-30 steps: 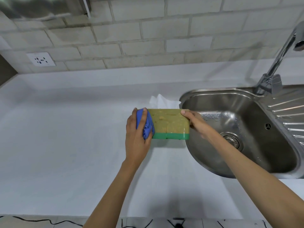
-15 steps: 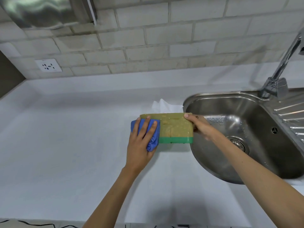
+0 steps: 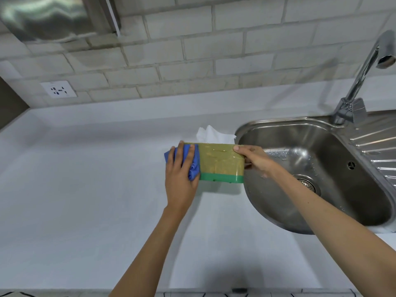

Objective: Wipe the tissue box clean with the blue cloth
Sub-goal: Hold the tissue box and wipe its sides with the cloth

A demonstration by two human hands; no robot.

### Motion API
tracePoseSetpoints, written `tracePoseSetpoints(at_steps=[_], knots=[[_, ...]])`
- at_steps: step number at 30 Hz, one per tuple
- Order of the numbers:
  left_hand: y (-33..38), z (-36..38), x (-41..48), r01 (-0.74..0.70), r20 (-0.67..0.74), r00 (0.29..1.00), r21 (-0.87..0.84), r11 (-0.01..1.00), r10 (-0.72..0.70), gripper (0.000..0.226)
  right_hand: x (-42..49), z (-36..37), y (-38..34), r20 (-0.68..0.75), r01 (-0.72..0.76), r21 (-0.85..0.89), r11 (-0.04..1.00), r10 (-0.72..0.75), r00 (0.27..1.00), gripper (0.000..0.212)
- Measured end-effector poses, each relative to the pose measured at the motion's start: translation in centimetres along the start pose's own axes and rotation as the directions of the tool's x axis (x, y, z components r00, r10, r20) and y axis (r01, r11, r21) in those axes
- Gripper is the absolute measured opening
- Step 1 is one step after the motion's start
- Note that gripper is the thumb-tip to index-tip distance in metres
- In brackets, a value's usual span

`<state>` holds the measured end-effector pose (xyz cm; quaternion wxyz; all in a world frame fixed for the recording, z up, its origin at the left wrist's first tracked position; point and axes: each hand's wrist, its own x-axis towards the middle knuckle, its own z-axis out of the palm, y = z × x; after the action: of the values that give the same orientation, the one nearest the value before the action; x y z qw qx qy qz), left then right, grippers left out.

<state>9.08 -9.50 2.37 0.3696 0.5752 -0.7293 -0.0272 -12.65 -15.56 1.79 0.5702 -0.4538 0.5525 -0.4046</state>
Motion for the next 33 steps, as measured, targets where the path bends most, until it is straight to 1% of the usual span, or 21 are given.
tracePoseSetpoints(at_steps=[1, 3, 5, 6, 7, 9, 10, 11, 12, 15, 18, 19, 22, 23, 24, 26, 28, 29, 30, 32, 33], knots=[[0.8, 0.4, 0.3, -0.023, 0.001, 1.000, 0.029, 0.999, 0.023, 0.058, 0.0, 0.0, -0.1, -0.002, 0.002, -0.001, 1.000, -0.002, 1.000, 0.017], [1.9, 1.0, 0.2, -0.153, 0.035, 0.988, 0.111, 0.982, 0.150, 0.061, 0.1, -0.2, -0.1, -0.001, 0.004, -0.011, 1.000, -0.004, 1.000, 0.015], [1.4, 1.0, -0.8, -0.308, 0.105, 0.950, 0.185, 0.933, 0.293, 0.062, 0.2, -0.5, -0.1, 0.016, -0.004, -0.034, 0.999, 0.004, 1.000, 0.018], [0.6, 0.7, -1.2, -0.355, 0.124, 0.934, 0.201, 0.913, 0.336, 0.062, 0.2, -0.7, -0.1, 0.023, -0.008, -0.042, 0.999, 0.009, 1.000, 0.019], [-0.3, 0.4, -1.3, -0.350, 0.114, 0.936, 0.204, 0.914, 0.333, 0.062, 0.3, -0.8, 0.0, 0.024, -0.009, -0.044, 0.999, 0.010, 1.000, 0.019], [-1.1, -0.2, -0.9, -0.177, 0.032, 0.984, 0.139, 0.974, 0.174, 0.061, 0.5, -1.0, 0.0, 0.015, -0.010, -0.040, 0.999, 0.011, 1.000, 0.019], [-0.8, -0.2, -0.3, -0.081, 0.001, 0.997, 0.090, 0.993, 0.081, 0.059, 0.6, -0.9, 0.0, 0.016, -0.014, -0.036, 0.999, 0.014, 1.000, 0.020], [-0.1, 0.0, 0.4, -0.028, -0.009, 1.000, 0.067, 0.997, 0.029, 0.057, 0.7, -0.9, 0.0, 0.022, -0.018, -0.031, 0.999, 0.019, 1.000, 0.021], [0.9, 0.4, 0.8, -0.036, -0.008, 0.999, 0.082, 0.996, 0.037, 0.057, 0.8, -0.8, 0.0, 0.029, -0.023, -0.027, 0.999, 0.023, 0.999, 0.023], [3.2, 1.7, 0.6, -0.224, 0.056, 0.974, 0.151, 0.963, 0.218, 0.060, 1.0, -0.8, 0.1, 0.033, -0.034, -0.014, 0.999, 0.034, 0.999, 0.032], [1.8, 1.3, -0.7, -0.344, 0.101, 0.939, 0.204, 0.917, 0.330, 0.056, 1.2, -1.0, 0.2, 0.037, -0.042, -0.028, 0.999, 0.043, 0.998, 0.043], [0.9, 1.0, -0.7, -0.322, 0.081, 0.947, 0.212, 0.923, 0.312, 0.055, 1.2, -1.0, 0.2, 0.036, -0.049, -0.035, 0.998, 0.050, 0.998, 0.047], [0.8, 0.5, 1.0, -0.101, -0.007, 0.995, 0.141, 0.985, 0.103, 0.056, 1.4, -0.8, 0.0, 0.032, -0.064, -0.036, 0.997, 0.065, 0.997, 0.071], [1.7, 0.9, 1.6, -0.055, -0.002, 0.998, 0.116, 0.992, 0.055, 0.058, 1.4, -0.6, -0.1, 0.031, -0.063, -0.030, 0.998, 0.064, 0.997, 0.073], [2.7, 1.3, 1.8, -0.062, 0.015, 0.998, 0.114, 0.992, 0.061, 0.059, 1.4, -0.4, -0.1, 0.030, -0.058, -0.021, 0.998, 0.058, 0.998, 0.066], [3.9, 2.3, 1.1, -0.200, 0.049, 0.980, 0.151, 0.968, 0.195, 0.061, 1.5, -0.4, -0.1, 0.030, -0.053, -0.006, 0.999, 0.053, 0.998, 0.046], [3.3, 2.4, -0.6, -0.342, 0.108, 0.939, 0.197, 0.919, 0.326, 0.060, 1.6, -0.6, -0.2, 0.027, -0.059, -0.012, 0.998, 0.059, 0.998, 0.037], [2.2, 2.2, -1.1, -0.375, 0.107, 0.927, 0.216, 0.902, 0.359, 0.059, 1.7, -0.7, -0.2, 0.026, -0.065, -0.014, 0.998, 0.065, 0.998, 0.038], [1.0, 1.9, -1.4, -0.355, 0.080, 0.935, 0.227, 0.907, 0.346, 0.058, 1.7, -0.7, -0.1, 0.022, -0.070, -0.015, 0.997, 0.070, 0.997, 0.041], [-0.3, 1.2, -1.2, -0.184, -0.006, 0.982, 0.197, 0.963, 0.189, 0.058, 1.8, -0.7, -0.1, 0.006, -0.079, -0.019, 0.997, 0.079, 0.997, 0.049], [0.0, 1.2, -0.9, -0.118, -0.039, 0.991, 0.183, 0.976, 0.128, 0.056, 1.7, -0.6, -0.2, -0.001, -0.080, -0.019, 0.997, 0.080, 0.997, 0.047]])
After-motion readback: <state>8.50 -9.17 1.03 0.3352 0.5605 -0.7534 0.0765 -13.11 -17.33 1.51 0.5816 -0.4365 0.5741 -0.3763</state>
